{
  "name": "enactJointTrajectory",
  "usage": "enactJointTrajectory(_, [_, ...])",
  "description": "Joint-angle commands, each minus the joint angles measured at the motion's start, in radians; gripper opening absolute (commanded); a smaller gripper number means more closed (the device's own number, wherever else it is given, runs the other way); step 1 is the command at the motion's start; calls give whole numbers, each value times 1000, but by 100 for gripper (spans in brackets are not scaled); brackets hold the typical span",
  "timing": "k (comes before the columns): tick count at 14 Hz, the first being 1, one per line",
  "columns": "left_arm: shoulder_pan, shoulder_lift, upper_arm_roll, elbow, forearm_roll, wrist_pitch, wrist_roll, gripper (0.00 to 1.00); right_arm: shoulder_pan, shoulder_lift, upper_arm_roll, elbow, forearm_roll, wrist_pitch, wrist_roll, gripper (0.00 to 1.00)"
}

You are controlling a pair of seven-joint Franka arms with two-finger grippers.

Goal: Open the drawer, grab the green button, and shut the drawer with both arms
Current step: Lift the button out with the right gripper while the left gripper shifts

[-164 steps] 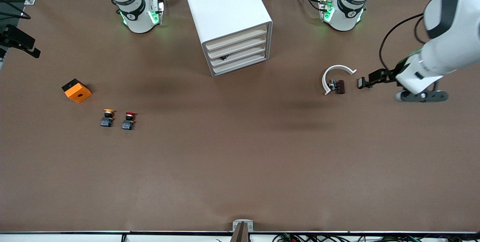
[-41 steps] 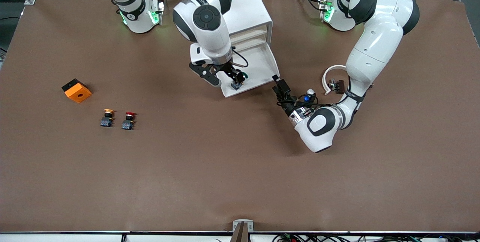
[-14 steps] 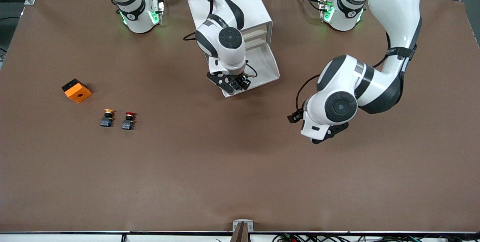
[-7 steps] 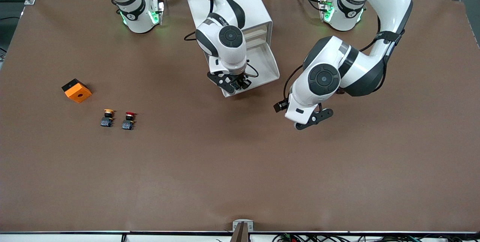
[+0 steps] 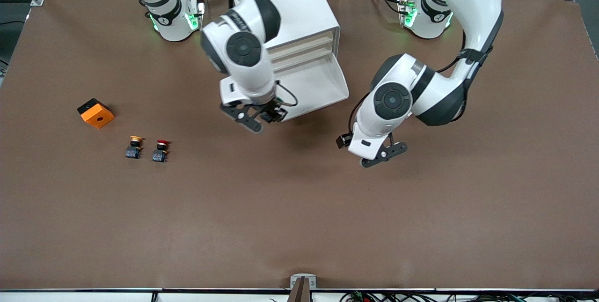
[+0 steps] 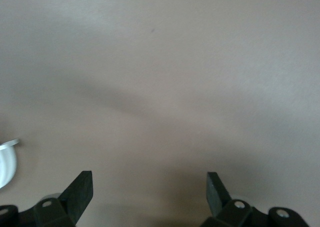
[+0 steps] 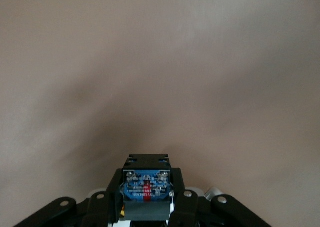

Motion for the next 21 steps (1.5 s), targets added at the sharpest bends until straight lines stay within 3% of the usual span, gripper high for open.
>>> enactJointTrajectory(1, [-21, 60, -4, 6, 57, 107, -110, 100, -99, -39, 14, -73, 0, 28, -230, 0])
enactJointTrajectory(6, [-71, 114, -4, 1, 58, 215, -220, 100, -243, -63, 13, -219, -9, 155, -528, 0])
enactJointTrajectory(11, [-134, 137, -4, -7, 50, 215, -222, 100, -340, -31, 11, -400, -9, 445, -742, 0])
enactJointTrajectory(16, [-196, 155, -7, -39, 49, 210, -217, 100, -363, 49, 11, -399, -30, 484, -756, 0])
enactJointTrajectory(21, [-203, 153, -61, -74, 8, 172, -219, 100, -424, 75, 13, -396, -69, 495, -819, 0])
